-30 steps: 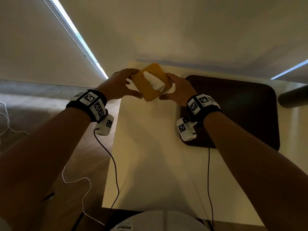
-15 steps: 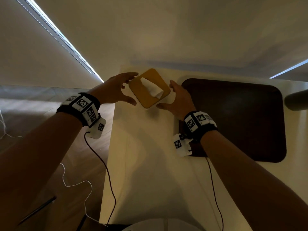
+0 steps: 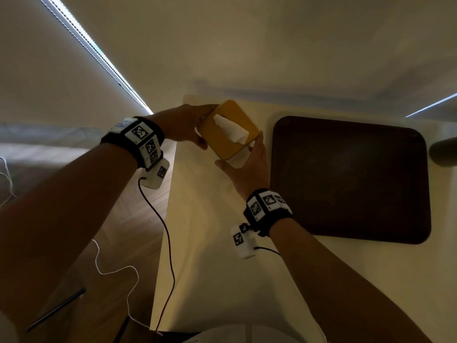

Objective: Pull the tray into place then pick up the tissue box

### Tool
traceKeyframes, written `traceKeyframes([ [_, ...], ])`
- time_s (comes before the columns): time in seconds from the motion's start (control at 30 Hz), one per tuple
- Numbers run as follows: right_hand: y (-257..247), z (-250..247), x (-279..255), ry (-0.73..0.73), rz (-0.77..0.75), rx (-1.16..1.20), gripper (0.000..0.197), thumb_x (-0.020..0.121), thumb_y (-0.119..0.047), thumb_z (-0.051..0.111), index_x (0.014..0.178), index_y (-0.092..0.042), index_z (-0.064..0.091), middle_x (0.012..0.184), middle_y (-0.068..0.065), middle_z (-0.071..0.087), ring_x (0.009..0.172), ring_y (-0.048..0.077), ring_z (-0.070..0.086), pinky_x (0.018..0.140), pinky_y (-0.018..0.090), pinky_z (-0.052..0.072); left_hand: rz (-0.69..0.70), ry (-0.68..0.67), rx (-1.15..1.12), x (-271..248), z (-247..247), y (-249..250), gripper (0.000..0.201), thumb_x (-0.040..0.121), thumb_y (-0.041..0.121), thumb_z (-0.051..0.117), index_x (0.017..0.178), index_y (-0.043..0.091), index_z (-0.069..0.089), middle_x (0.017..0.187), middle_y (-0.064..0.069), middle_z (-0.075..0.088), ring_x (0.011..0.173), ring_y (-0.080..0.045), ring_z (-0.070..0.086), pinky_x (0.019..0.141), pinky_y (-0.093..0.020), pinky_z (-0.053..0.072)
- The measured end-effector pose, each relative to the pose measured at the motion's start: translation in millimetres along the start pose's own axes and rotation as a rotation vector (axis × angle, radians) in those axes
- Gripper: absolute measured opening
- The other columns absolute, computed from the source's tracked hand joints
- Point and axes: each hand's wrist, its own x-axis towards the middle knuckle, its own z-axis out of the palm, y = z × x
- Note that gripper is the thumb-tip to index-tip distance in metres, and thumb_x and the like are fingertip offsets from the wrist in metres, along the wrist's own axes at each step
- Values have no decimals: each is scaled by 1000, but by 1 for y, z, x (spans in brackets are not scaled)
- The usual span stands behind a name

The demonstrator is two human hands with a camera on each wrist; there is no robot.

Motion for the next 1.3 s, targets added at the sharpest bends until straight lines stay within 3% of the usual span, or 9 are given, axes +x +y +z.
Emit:
traceKeyframes([
  [0.13,-1,-24,14,-145,-89,-6,127,65,-41,87,154,-22,-1,155,6,29,139,24,34,111,50,36,-25,128,-73,-15,13,1,107,70,26,87,155,28,23,142,-10,55,124,-28,55,102,-35,39],
  [0.27,-12,-52,37,-331,-157,-111,123,73,-37,84,153,-21,-8,157,7,31,139,23,36,112,40,35,-50,255,-190,-31,31,2,103,77,30,82,156,32,16,136,-10,60,117,-24,63,99,-36,47],
  [0.4,-17,-60,56,-441,-202,-194,114,78,-35,80,154,-21,-4,153,10,40,136,22,43,110,41,39,-28,349,-280,-39,54,2,98,84,28,75,157,31,10,135,-11,61,114,-20,64,100,-36,48],
  [0.6,-12,-53,64,-450,-247,-186,101,85,-25,75,155,-21,1,149,9,45,133,18,47,106,27,39,-40,394,-335,-36,70,-3,98,89,25,70,158,29,0,139,-12,57,119,-18,61,99,-30,45],
  [0.73,-9,-48,62,-430,-246,-168,100,86,-21,74,155,-22,1,148,10,48,133,19,47,108,33,40,-21,395,-316,-36,70,-6,97,91,22,68,158,28,-3,142,-13,55,116,-6,54,95,-21,41],
  [0.9,-7,-43,61,-396,-259,-155,100,86,-19,73,155,-19,1,147,11,48,133,20,47,107,30,40,-32,383,-350,-32,71,-9,96,91,19,67,158,31,-2,145,-9,53,118,-4,51,85,0,37],
  [1.03,-7,-41,61,-369,-275,-167,100,85,-20,74,155,-20,3,145,11,50,131,21,49,107,34,42,-31,367,-376,-32,69,-13,96,90,22,69,157,35,1,147,-10,50,130,-19,53,97,-24,43],
  [1.2,-7,-46,55,-388,-206,-219,101,84,-29,74,154,-18,3,151,15,41,133,26,47,109,46,42,-16,376,-394,-42,70,-4,97,87,22,72,157,35,6,153,-7,43,138,-17,43,103,-29,42],
  [1.3,1,-56,45,-366,-175,-239,96,86,-34,72,154,-18,6,153,15,37,133,28,46,110,43,40,-30,425,-345,-54,87,-4,95,87,32,71,156,38,7,155,-9,41,136,-14,41,103,-31,42],
])
